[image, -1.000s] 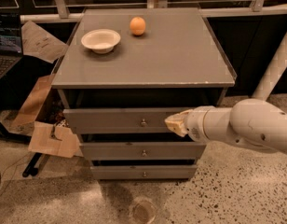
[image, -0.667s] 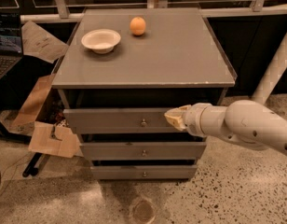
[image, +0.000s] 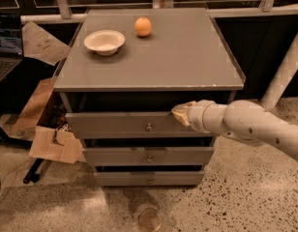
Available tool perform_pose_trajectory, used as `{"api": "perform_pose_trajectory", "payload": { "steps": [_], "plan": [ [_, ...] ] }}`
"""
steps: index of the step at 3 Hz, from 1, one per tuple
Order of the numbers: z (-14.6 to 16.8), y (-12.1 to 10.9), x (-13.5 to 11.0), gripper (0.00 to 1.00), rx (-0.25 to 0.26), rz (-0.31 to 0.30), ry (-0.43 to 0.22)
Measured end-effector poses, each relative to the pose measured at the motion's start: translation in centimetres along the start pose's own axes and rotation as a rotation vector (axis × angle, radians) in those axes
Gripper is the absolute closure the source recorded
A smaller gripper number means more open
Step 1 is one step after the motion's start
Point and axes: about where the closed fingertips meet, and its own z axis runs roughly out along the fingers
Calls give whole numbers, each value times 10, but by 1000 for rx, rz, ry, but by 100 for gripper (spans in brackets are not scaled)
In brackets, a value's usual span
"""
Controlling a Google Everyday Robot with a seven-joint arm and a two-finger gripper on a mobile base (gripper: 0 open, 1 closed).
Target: Open top drawer
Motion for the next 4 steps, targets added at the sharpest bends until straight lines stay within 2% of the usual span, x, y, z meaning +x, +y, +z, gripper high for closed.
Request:
{"api": "perform_pose_trajectory", "payload": {
  "steps": [1, 2, 3, 4],
  "plan": [
    [12, -15, 1, 100, 64, -71, 32],
    [17, -21, 4, 100, 74, -81, 46],
    [21, -20, 7, 100, 96, -66, 54],
    [28, -35, 12, 100, 163, -31, 50]
  ]
}}
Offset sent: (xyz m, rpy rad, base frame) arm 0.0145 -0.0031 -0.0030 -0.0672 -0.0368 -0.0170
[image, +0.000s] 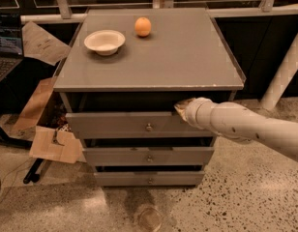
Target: Open top drawer
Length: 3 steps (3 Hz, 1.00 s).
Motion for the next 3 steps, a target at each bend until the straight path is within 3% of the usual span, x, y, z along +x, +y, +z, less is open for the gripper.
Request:
{"api": "perform_pose_trajectory", "payload": {
  "steps": [1, 2, 3],
  "plan": [
    [9, -24, 0, 100, 72, 21, -13],
    [9, -26, -1, 100, 77, 20, -15],
    [12, -17, 4, 100, 42, -30, 29]
  ]
}}
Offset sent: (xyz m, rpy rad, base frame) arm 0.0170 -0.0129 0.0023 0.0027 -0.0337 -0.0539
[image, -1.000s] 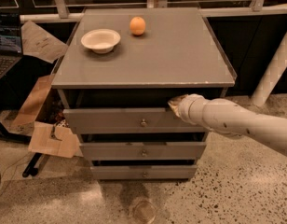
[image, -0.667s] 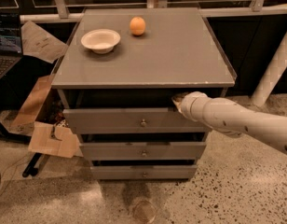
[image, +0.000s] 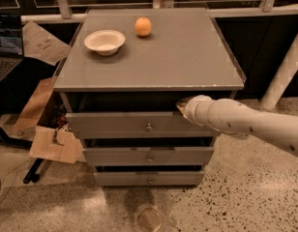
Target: Open top drawer
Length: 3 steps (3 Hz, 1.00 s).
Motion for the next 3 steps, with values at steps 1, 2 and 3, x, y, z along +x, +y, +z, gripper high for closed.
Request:
{"api": "perform_pose_trajectory", "payload": {
  "steps": [1, 2, 3],
  "plan": [
    [2, 7, 5, 100, -25, -93, 55],
    [2, 7, 4, 100, -28, -103, 60],
    [5, 5, 6, 100, -65, -157, 88]
  ]
}}
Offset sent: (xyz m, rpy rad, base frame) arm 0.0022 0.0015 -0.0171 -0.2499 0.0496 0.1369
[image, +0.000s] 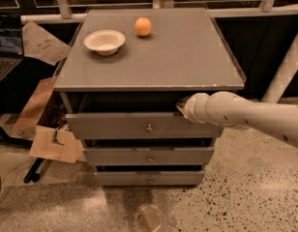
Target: Open top drawer
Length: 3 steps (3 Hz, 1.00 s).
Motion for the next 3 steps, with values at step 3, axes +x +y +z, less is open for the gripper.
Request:
{"api": "perform_pose_trajectory", "payload": {
  "steps": [3],
  "plan": [
    [-14, 4, 4, 100, -82, 56, 19]
  ]
}}
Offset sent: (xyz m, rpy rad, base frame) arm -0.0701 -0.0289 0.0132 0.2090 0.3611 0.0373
